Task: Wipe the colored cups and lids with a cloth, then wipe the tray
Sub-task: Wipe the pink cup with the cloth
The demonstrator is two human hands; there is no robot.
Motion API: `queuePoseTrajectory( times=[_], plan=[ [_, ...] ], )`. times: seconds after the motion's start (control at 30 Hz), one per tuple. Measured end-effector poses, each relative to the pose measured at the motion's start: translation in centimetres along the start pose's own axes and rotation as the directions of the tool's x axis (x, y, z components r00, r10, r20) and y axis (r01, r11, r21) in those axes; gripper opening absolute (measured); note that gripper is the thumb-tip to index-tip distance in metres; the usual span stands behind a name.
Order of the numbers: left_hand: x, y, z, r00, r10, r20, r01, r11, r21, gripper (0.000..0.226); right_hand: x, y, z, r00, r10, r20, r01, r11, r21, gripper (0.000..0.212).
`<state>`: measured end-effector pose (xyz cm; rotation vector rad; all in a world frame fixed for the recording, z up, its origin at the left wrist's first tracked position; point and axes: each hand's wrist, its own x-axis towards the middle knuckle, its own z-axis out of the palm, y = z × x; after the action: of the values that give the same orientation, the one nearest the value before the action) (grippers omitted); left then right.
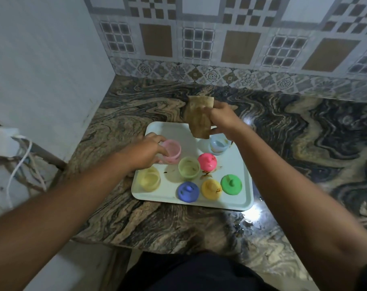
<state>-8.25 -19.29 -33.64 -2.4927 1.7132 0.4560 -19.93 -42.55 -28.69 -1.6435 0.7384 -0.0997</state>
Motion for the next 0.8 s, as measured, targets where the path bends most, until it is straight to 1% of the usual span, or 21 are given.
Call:
queuePoseTrajectory(
  times=[0.07, 0.13, 0.2, 0.27, 0.33, 0.43, 0.5, 0.6, 0.7, 0.73, 0.8],
  plan=[
    [-0.1, 0.1, 0.3, 0.998, 0.017, -0.067, -0.019, 0.999, -0.032, 0.024, -0.1, 0.2, 0.4, 1.000, 0.023, 0.002, -0.023, 0.999, 0.037, 0.028],
    [-0.2, -0.1, 0.1, 0.989, 0.008, -0.151, -0.031, 0.988, -0.154, 0.019, -0.2, 0.5, 0.8, 1.000, 0.027, 0.001, -0.027, 0.999, 0.042, 0.035],
    [-0.3, -0.4, -1.2, 0.973, -0.056, -0.226, -0.015, 0.953, -0.302, 0.017, -0.6, 0.6, 1.0, 1.000, 0.004, -0.011, -0.004, 1.000, 0.031, 0.038],
    [-0.5, -0.7, -3.6, 0.958, -0.105, -0.265, -0.014, 0.911, -0.413, 0.017, -1.1, 0.5, 1.2, 0.998, -0.053, -0.014, 0.054, 0.998, 0.029, 0.039],
    [-0.8, -0.6, -6.6, 0.951, -0.116, -0.287, -0.041, 0.872, -0.488, 0.020, -2.1, 0.2, 1.8, 0.992, -0.126, 0.008, 0.125, 0.991, 0.054, 0.041],
    [-1.9, 0.3, -11.0, 0.931, -0.169, -0.323, -0.059, 0.804, -0.591, 0.025, -4.2, -0.9, 3.4, 0.960, -0.275, 0.054, 0.267, 0.957, 0.116, 0.050],
    [-2.7, 0.9, -13.4, 0.902, -0.221, -0.371, -0.066, 0.779, -0.624, 0.024, -5.7, -1.8, 4.2, 0.930, -0.364, 0.048, 0.350, 0.918, 0.186, 0.048],
    [-3.9, 1.7, -15.9, 0.856, -0.253, -0.451, -0.112, 0.761, -0.639, 0.021, -7.7, -2.7, 5.0, 0.898, -0.439, -0.024, 0.427, 0.860, 0.278, 0.033],
    [-4.7, 2.5, -17.7, 0.840, -0.243, -0.484, -0.159, 0.744, -0.649, 0.018, -8.8, -3.2, 5.5, 0.815, -0.577, -0.049, 0.571, 0.787, 0.233, 0.022],
    [-4.8, 2.9, -18.1, 0.832, -0.241, -0.499, -0.175, 0.740, -0.649, 0.017, -9.1, -3.4, 5.7, 0.794, -0.606, -0.050, 0.602, 0.772, 0.205, 0.023],
    [-5.1, 3.6, -18.9, 0.816, -0.245, -0.524, -0.206, 0.723, -0.659, 0.016, -9.6, -3.6, 6.1, 0.774, -0.625, -0.105, 0.634, 0.764, 0.122, 0.053]
  ],
)
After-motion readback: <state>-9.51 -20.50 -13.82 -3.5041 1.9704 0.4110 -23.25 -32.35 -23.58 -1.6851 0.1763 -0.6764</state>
